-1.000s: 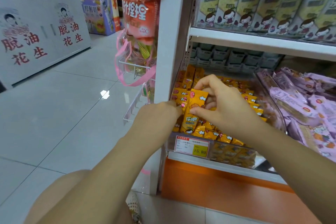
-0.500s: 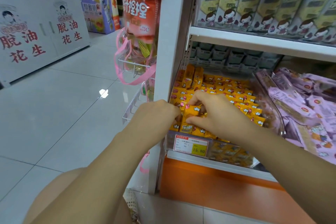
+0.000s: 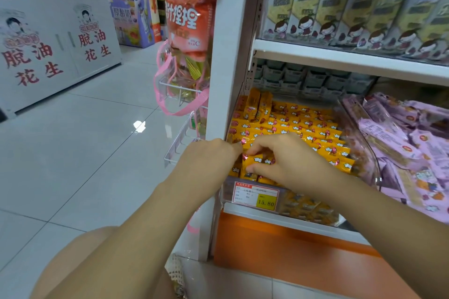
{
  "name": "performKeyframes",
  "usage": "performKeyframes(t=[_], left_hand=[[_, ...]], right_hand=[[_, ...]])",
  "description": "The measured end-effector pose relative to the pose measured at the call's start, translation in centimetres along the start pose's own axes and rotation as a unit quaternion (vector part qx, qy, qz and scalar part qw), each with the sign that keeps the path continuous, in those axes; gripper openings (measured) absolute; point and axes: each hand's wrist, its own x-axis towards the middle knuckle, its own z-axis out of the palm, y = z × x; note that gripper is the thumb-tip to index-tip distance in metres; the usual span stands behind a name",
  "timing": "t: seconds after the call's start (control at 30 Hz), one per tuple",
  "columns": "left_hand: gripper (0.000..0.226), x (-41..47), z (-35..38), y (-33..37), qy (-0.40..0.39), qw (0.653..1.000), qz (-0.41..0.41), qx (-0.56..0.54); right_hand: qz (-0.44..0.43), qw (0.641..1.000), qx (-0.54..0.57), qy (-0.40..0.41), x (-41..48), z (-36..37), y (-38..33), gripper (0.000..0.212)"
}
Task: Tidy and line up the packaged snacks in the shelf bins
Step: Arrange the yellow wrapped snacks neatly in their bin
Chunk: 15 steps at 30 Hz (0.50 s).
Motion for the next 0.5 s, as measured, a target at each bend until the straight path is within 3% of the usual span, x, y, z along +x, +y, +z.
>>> performKeyframes(t=[0.2, 0.33, 0.5], left_hand=[[0.027, -0.4, 0.2, 0.2, -0.007, 0.999, -0.019, -0.030], [0.035, -0.7, -0.2, 0.3, -0.001, 0.998, -0.022, -0.059], [0.026, -0.4, -0.9, 0.2, 0.022, 0.997, -0.011, -0.073]], right_hand=[[0.057, 0.996, 0.072, 0.017, 0.1, 0.1, 0.5, 0.023], [0.077, 0.991, 0.104, -0.021, 0.8, -1.1, 0.9, 0.025], [0.068, 0.994, 0.080, -0.038, 1.1, -2.5, 0.1, 0.028]])
